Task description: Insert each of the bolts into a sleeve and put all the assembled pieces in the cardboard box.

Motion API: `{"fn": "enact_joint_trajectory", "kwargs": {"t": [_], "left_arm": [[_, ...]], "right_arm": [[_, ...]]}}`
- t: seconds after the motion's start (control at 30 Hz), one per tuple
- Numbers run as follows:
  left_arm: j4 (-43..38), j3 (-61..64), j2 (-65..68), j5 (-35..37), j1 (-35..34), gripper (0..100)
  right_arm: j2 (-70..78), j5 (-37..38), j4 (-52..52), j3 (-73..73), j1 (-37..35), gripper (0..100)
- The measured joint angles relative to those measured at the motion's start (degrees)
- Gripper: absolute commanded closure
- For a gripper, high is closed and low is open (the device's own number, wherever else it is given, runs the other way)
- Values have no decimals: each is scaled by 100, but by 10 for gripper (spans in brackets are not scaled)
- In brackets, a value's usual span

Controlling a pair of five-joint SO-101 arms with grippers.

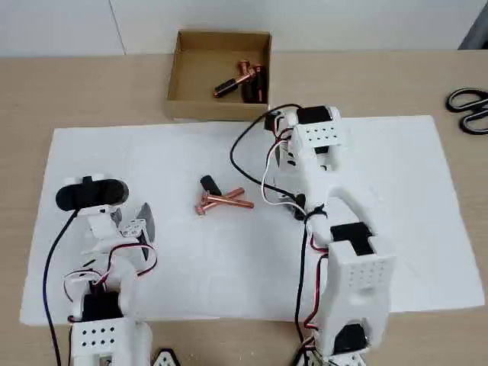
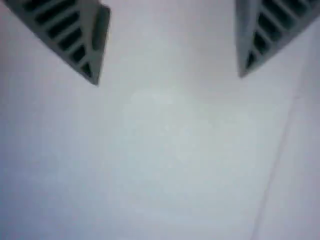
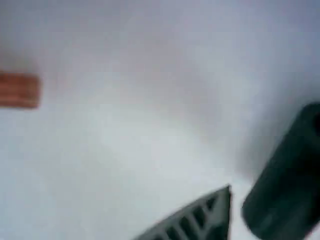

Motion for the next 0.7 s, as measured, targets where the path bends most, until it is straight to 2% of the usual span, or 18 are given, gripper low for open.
{"fn": "enact_joint_trajectory", "kwargs": {"t": [0.2, 0.7], "left_arm": [[0, 0, 0, -9, 0, 830], [0, 0, 0, -9, 0, 830]], "right_arm": [[466, 0, 9, -18, 9, 872], [492, -9, 0, -149, 9, 872]]}}
